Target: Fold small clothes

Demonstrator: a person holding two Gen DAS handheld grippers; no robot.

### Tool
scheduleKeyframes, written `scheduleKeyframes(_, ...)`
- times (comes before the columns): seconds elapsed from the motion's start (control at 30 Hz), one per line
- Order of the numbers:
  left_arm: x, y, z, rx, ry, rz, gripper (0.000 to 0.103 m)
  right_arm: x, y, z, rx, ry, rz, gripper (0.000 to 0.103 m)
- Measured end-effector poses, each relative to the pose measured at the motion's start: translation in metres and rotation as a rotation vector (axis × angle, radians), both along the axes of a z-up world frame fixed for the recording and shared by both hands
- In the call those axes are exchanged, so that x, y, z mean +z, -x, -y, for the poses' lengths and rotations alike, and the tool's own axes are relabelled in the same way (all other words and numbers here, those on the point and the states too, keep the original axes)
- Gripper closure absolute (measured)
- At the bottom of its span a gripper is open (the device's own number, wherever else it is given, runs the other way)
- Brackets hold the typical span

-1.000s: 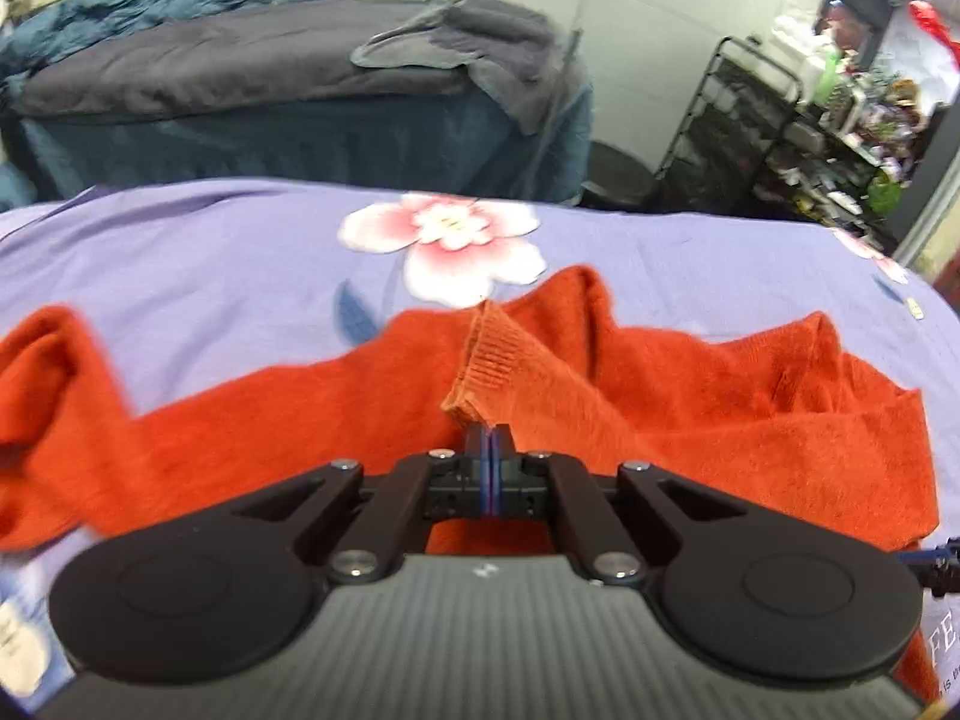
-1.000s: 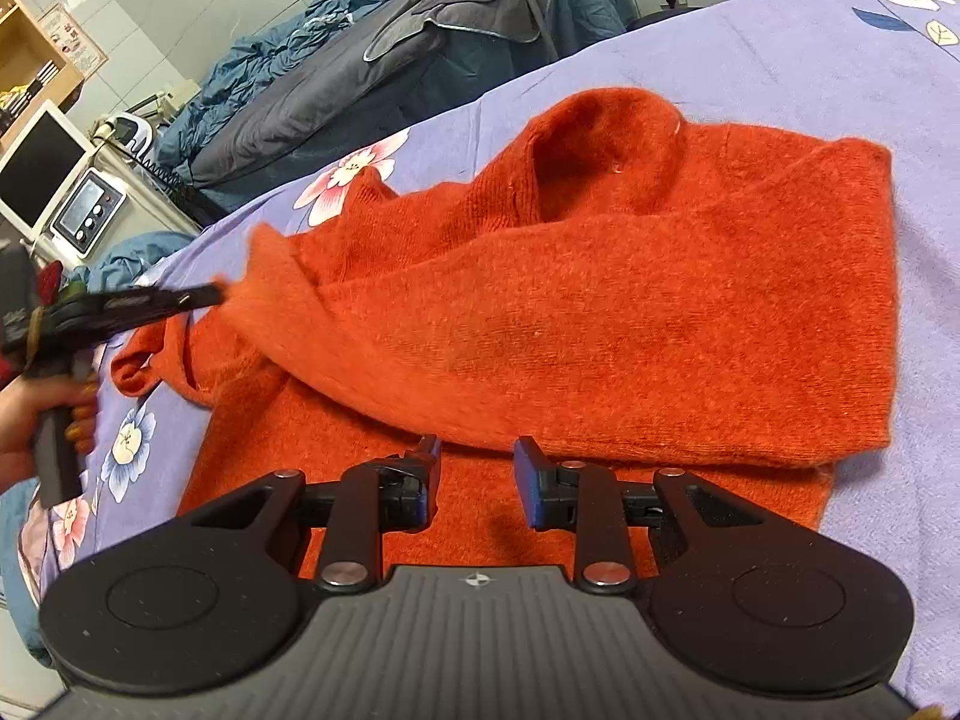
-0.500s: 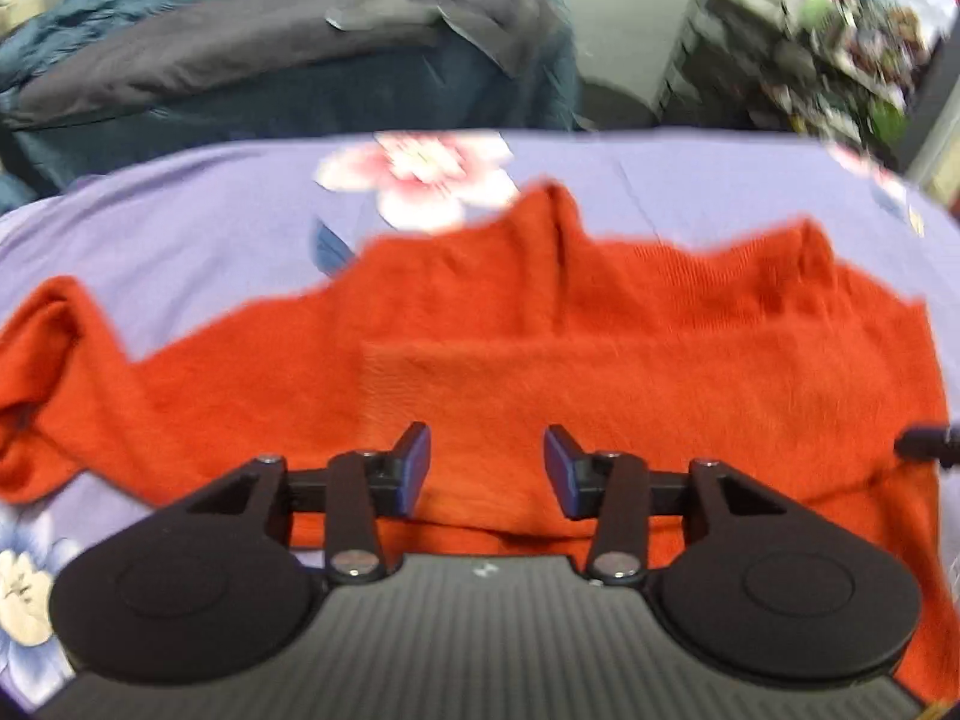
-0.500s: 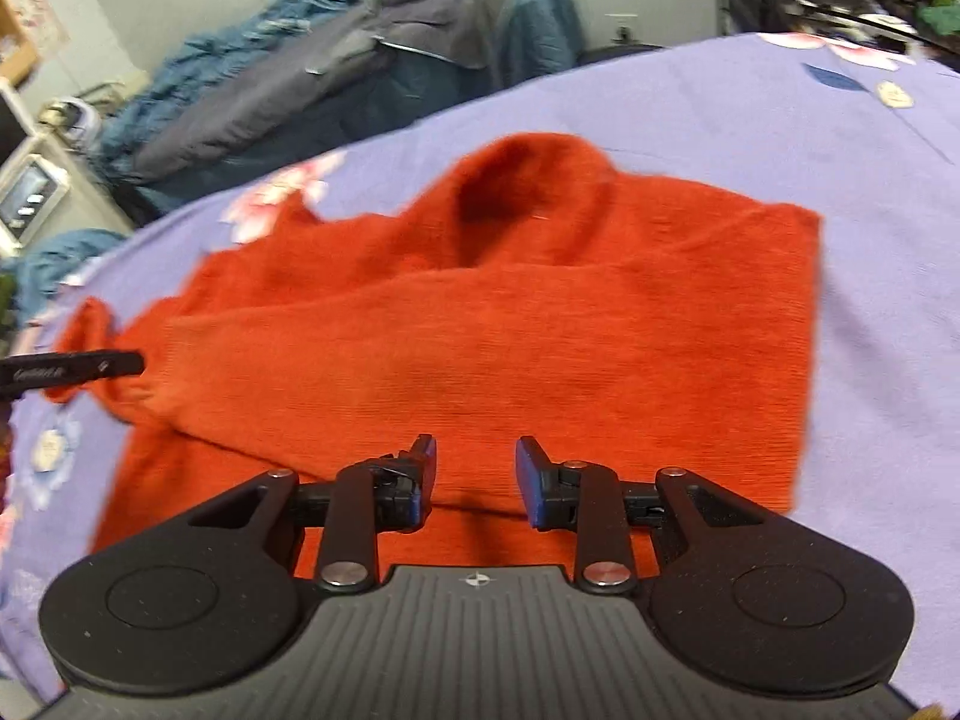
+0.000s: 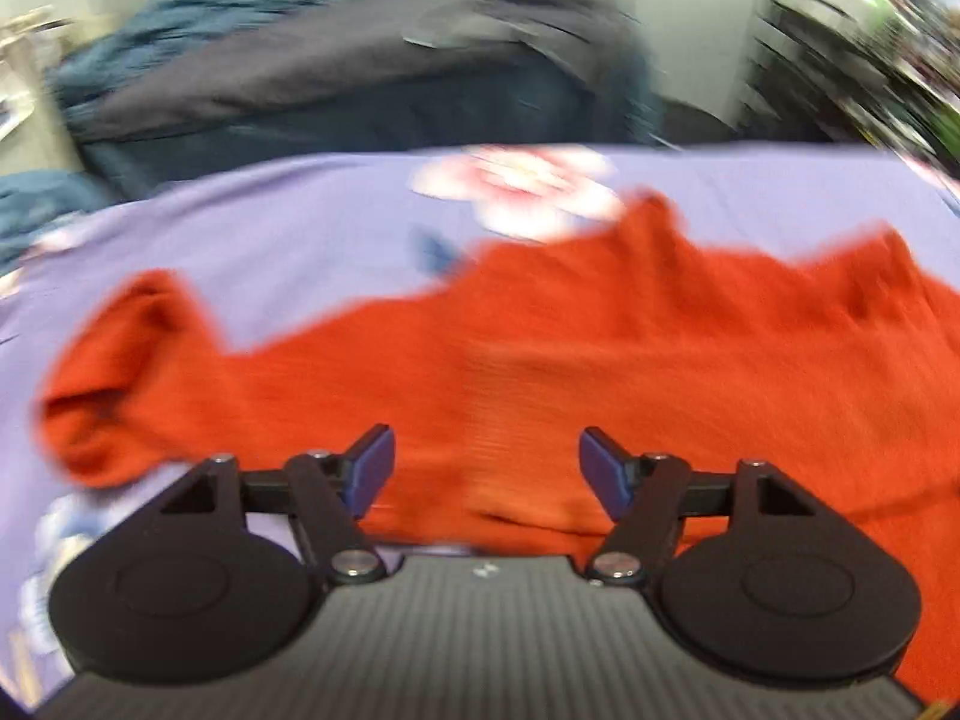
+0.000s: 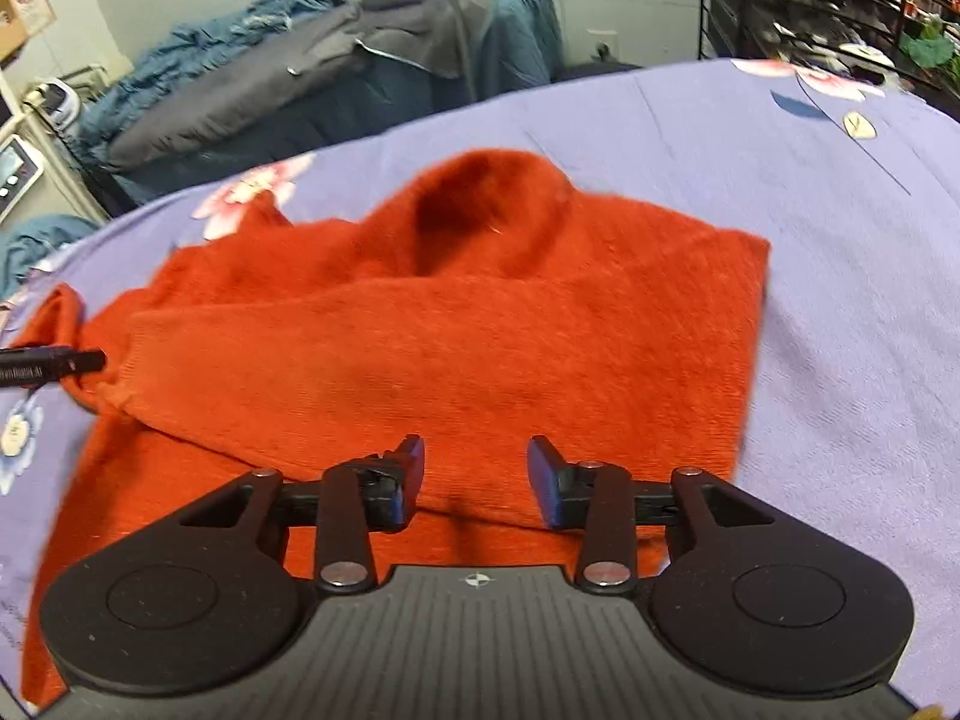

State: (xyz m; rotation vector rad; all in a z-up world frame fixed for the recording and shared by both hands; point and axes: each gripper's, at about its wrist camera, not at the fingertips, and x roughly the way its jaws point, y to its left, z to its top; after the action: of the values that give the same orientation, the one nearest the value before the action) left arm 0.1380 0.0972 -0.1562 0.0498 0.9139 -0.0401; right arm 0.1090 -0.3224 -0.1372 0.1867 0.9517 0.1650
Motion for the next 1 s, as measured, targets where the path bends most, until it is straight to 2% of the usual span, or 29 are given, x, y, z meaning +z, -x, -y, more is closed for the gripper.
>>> scheduleKeyframes(0.17, 0.016, 0.005, -0.088, 0.303, -0.065, 0.053, 0.035, 0.011, 0.002, -0.013, 0.032, -0.026, 0.013, 0.037)
scheduleKeyframes(0.23, 0.013, 0.008, -0.125, 0.435, -0.075, 0.045, 0.035, 0.014, 0.002, -0.016, 0.031, -0.047, 0.009, 0.037)
scheduleKeyframes(0.33, -0.004, 0.008, -0.17, 0.559, -0.036, -0.011, 0.035, 0.018, 0.0, -0.021, 0.035, -0.042, 0.007, 0.037)
scheduleKeyframes(0.4, -0.019, 0.003, -0.186, 0.583, -0.014, -0.052, 0.036, 0.02, -0.001, -0.023, 0.036, -0.036, 0.004, 0.037)
scheduleKeyframes(0.47, -0.029, -0.004, -0.194, 0.553, 0.013, -0.054, 0.036, 0.022, -0.002, -0.025, 0.042, -0.029, -0.002, 0.037)
scheduleKeyframes(0.5, -0.036, -0.009, -0.195, 0.536, 0.02, -0.063, 0.042, 0.023, -0.001, -0.026, 0.047, -0.019, -0.002, 0.037)
scheduleKeyframes(0.53, -0.041, -0.012, -0.198, 0.535, 0.026, -0.075, 0.049, 0.025, -0.001, -0.028, 0.052, -0.012, -0.002, 0.037)
scheduleKeyframes(0.57, -0.045, -0.014, -0.2, 0.528, 0.063, -0.07, 0.071, 0.025, -0.001, -0.029, 0.059, -0.009, -0.003, 0.037)
scheduleKeyframes(0.6, -0.046, -0.015, -0.204, 0.521, 0.113, -0.048, 0.087, 0.026, -0.002, -0.031, 0.066, -0.005, -0.005, 0.037)
scheduleKeyframes(0.67, -0.042, -0.019, -0.207, 0.536, 0.126, -0.024, 0.091, 0.028, -0.001, -0.034, 0.079, 0.005, -0.003, 0.037)
scheduleKeyframes(0.73, -0.029, -0.019, -0.213, 0.57, 0.081, 0.048, 0.092, 0.03, 0.0, -0.037, 0.082, 0.003, -0.001, 0.037)
scheduleKeyframes(0.9, 0.035, -0.006, -0.258, 0.762, -0.011, 0.278, 0.092, 0.028, 0.001, -0.037, 0.072, -0.017, 0.002, 0.037)
scheduleKeyframes(1.0, 0.065, -0.007, -0.273, 0.758, -0.071, 0.33, 0.092, 0.026, 0.002, -0.036, 0.053, -0.047, -0.004, 0.037)
